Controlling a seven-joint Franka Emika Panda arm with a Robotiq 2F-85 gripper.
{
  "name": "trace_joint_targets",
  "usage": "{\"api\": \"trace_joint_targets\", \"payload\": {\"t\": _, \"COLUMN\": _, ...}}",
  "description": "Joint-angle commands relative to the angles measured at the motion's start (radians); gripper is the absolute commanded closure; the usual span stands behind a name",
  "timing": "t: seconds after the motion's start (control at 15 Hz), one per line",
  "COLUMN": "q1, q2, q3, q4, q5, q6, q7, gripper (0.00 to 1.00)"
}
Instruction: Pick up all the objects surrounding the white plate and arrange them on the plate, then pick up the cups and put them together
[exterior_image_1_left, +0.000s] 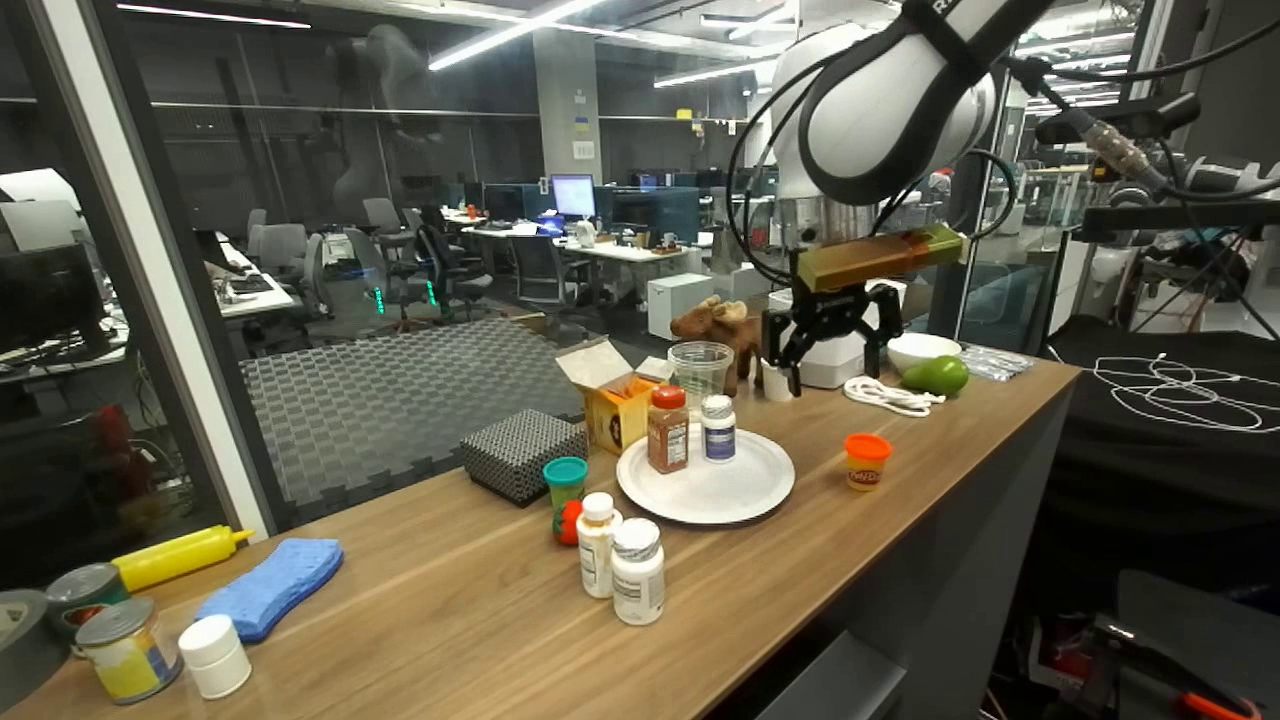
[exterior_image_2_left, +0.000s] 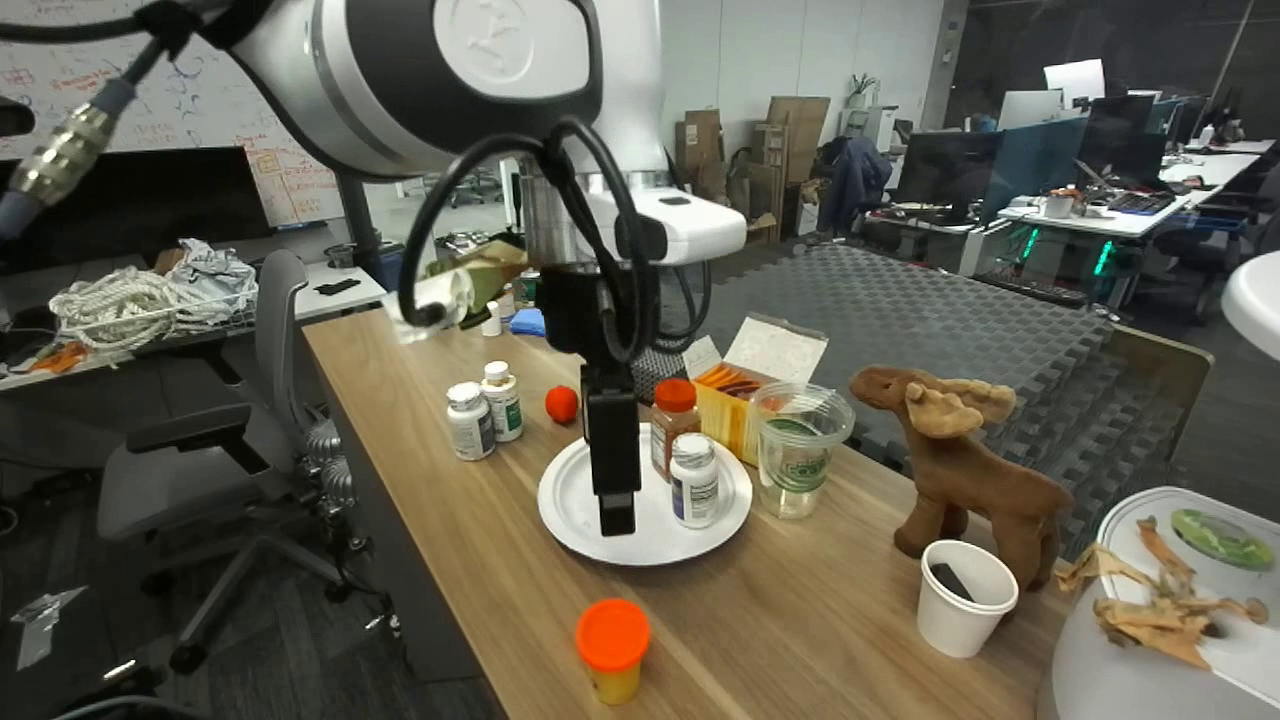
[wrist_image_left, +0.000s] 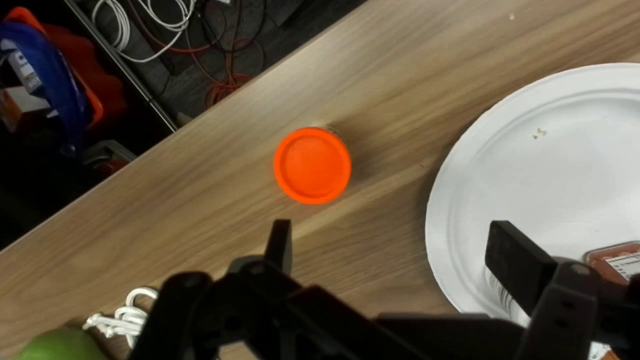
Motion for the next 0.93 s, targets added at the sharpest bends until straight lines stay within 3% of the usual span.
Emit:
{"api": "trace_joint_targets", "payload": {"t": 0.0, "q1": -0.040, "q2": -0.014, "q3": -0.002, "q4": -0.078, "q5": 0.067, "q6": 0.107, "q7": -0.089, "gripper": 0.00}}
{"api": "trace_joint_targets", "payload": {"t": 0.4, "q1": -0.065, "q2": -0.001, "q3": -0.014, "q4": -0.137, "q5": 0.125, "q6": 0.151, "q7": -0.153, "gripper": 0.00}}
{"api": "trace_joint_targets", "payload": {"t": 0.87, "q1": -0.064, "q2": 0.075, "q3": -0.022, "q4": -0.114, "q5": 0.137, "q6": 0.167, "q7": -0.140, "gripper": 0.00}}
